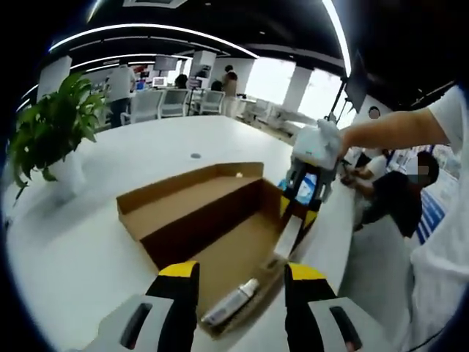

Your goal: Operate the shoe box by opening the lid, removing the specified soft item, and placing it in the target area until the item is outside and the box remains undamaged.

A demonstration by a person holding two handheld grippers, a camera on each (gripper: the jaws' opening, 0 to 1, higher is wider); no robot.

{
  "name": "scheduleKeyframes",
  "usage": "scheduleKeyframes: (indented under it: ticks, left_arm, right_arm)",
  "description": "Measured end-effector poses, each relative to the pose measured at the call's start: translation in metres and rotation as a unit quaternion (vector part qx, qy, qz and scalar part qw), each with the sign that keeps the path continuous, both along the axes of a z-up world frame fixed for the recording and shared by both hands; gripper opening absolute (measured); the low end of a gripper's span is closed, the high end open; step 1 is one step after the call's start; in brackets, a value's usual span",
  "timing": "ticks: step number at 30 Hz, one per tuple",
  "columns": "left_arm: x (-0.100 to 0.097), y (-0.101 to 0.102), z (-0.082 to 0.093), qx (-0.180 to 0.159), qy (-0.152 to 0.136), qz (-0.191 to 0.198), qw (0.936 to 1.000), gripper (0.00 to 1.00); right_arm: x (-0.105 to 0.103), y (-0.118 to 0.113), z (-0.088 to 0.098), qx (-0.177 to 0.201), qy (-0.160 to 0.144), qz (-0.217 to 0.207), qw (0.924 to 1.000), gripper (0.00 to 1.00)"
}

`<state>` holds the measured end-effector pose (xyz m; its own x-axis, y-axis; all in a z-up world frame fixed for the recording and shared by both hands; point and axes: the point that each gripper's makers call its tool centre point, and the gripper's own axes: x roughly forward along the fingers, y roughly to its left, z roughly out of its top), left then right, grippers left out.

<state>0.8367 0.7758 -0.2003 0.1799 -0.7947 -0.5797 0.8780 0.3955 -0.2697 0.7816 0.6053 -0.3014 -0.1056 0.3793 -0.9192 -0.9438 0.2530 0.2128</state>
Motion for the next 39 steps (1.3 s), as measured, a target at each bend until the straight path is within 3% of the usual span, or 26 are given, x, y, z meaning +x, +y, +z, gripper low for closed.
scheduleKeyframes:
  ticks: [13,39]
  left_arm:
    - [0.001,0.0,-0.01,0.003,0.007,0.001,1.0,0.47]
    - [-0.006,-0.002,-0.015,0.004,0.016,0.007,0.9998,0.47]
  right_arm:
    - [-0.005,0.0,-0.016,-0.013,0.001,0.022,0.9997,0.22]
    - [-0.004,0.001,-0.021,-0.006,-0.022,0.027,0.9994,0.17]
